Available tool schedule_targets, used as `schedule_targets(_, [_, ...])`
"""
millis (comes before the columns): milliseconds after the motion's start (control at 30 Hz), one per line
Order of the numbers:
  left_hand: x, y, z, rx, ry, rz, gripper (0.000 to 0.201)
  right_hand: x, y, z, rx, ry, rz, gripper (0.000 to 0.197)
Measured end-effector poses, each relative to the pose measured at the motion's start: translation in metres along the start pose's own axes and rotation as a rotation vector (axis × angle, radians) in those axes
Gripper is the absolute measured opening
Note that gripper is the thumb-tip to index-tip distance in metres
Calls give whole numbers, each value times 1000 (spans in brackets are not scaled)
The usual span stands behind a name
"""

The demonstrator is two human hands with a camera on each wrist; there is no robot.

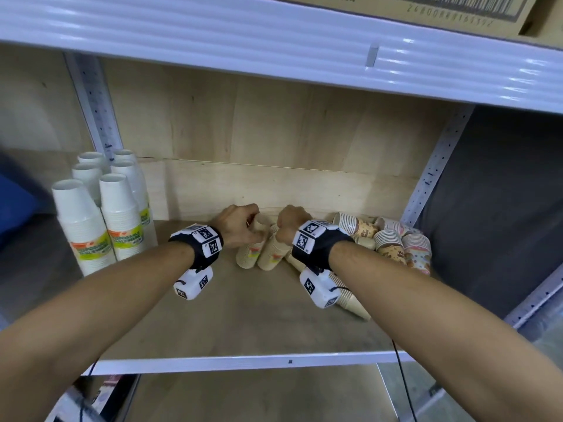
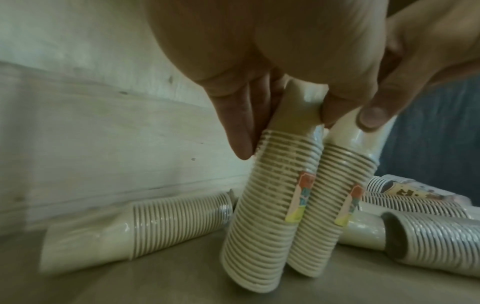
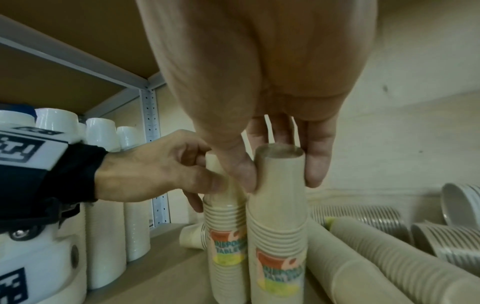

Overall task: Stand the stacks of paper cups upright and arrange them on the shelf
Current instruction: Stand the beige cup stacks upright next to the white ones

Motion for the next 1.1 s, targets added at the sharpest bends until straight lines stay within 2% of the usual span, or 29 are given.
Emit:
schedule_targets(167, [1, 1, 7, -131, -61, 36, 29, 10, -5, 20, -3, -37, 6, 30])
schedule_targets(300, [-1, 2, 9, -209, -73, 59, 31, 7, -7, 25, -11, -32, -17, 9])
schedule_targets(333, [-2, 2, 10, -222, -72, 67, 33, 9, -7, 25, -11, -41, -8, 11])
schedule_targets(400, [-2, 1, 11, -248, -66, 73, 34, 12, -10, 23, -7, -44, 11, 30])
schedule_targets(467, [-1, -5, 12, -260, -63, 48, 39, 10, -16, 21, 1, -48, 23, 39])
schedule_targets(667, [-1, -23, 11, -228, -92, 1, 39, 10, -17, 27, -1, -78, 40, 38])
schedule_targets(967, [0, -21, 4, -174, -97, 106, 37, 13, -18, 23, -6, -117, -28, 36])
schedule_targets(1100, [-1, -24, 3, -187, -103, 65, 40, 14, -19, 21, -5, -116, -48, 41])
Point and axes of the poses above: each hand's wrist, its own x-axis towards the middle knuckle, its own y-axis out of the palm, z = x × y, the point moved 9 cm from there along x, towards the middle knuckle, and after that the axes turned 10 degrees about z, right-handed, at the moved point
